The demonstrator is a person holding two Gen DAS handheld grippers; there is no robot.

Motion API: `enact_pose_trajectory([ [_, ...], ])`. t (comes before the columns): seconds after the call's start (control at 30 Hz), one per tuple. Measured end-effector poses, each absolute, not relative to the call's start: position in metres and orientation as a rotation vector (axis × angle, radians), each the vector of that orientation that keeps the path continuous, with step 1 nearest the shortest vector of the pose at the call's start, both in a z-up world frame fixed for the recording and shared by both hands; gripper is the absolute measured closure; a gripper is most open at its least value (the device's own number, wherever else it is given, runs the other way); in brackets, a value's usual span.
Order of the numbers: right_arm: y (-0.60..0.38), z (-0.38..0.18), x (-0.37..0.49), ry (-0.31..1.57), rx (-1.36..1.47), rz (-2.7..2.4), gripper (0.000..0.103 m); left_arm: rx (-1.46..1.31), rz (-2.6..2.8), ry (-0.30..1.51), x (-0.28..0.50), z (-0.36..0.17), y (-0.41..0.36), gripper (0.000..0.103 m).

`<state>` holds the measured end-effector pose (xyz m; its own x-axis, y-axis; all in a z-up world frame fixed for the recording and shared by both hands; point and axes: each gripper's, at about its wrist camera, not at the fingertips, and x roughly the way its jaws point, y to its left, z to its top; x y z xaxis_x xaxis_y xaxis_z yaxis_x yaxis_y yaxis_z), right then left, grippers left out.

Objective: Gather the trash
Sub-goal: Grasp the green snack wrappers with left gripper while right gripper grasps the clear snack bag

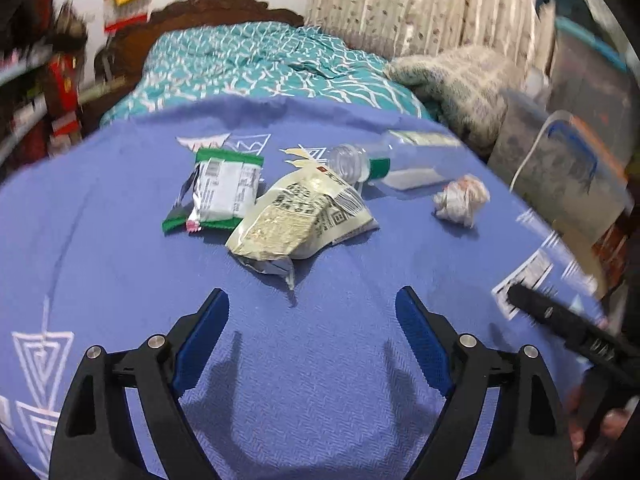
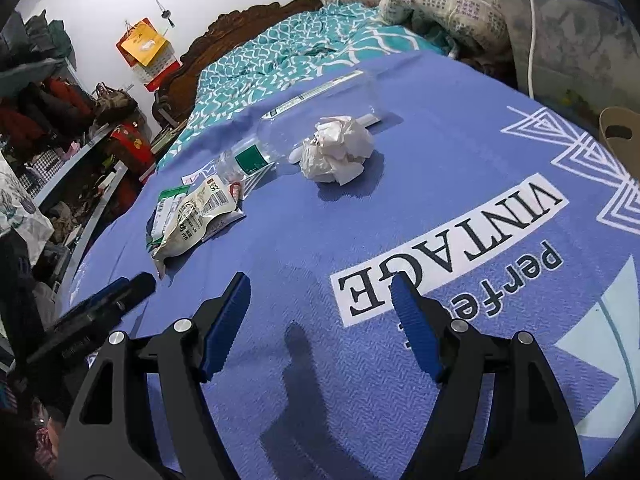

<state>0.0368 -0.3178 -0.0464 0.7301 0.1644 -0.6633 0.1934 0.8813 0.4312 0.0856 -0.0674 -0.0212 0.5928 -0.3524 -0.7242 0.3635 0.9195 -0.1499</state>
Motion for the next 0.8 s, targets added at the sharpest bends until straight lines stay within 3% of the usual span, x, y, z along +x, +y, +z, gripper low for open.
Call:
enact_pose_trajectory([
  [0.2,-0.320,-0.050,0.043,0.800,0.535,0.042,0.029,-0.211,-0.383,0.924,0.125,-0.018,-0.008,0.023],
  [0.4,-0.289,-0.044,0.089,0.873,0.503,0.200,0.029,-0.133,-0.376,0.939,0.193,-0.002,-0.005,0.022],
  [0.53,-0.253,-0.035,0.131,0.897,0.488,0.312,0.029,-0.147,-0.439,1.055,0.241,-0.029,-0.018,0.024],
  [0.57,-0.245,-0.038,0.141,0.916,0.516,0.344,0.029,-0.177,-0.461,1.075,0.245,-0.035,-0.020,0.039],
  [0.6,-0.238,-0.041,0.149,0.934,0.550,0.368,0.029,-0.195,-0.482,1.088,0.246,-0.040,-0.022,0.068],
  [0.7,-0.217,-0.051,0.173,0.951,0.573,0.358,0.030,-0.223,-0.492,1.060,0.237,-0.041,-0.021,0.088],
  [0.77,-0.203,-0.050,0.180,0.930,0.504,0.321,0.066,-0.278,-0.505,1.037,0.225,-0.036,-0.012,0.096],
  [0.8,-0.196,-0.052,0.182,0.945,0.481,0.318,0.070,-0.301,-0.502,1.021,0.219,-0.032,-0.006,0.097],
])
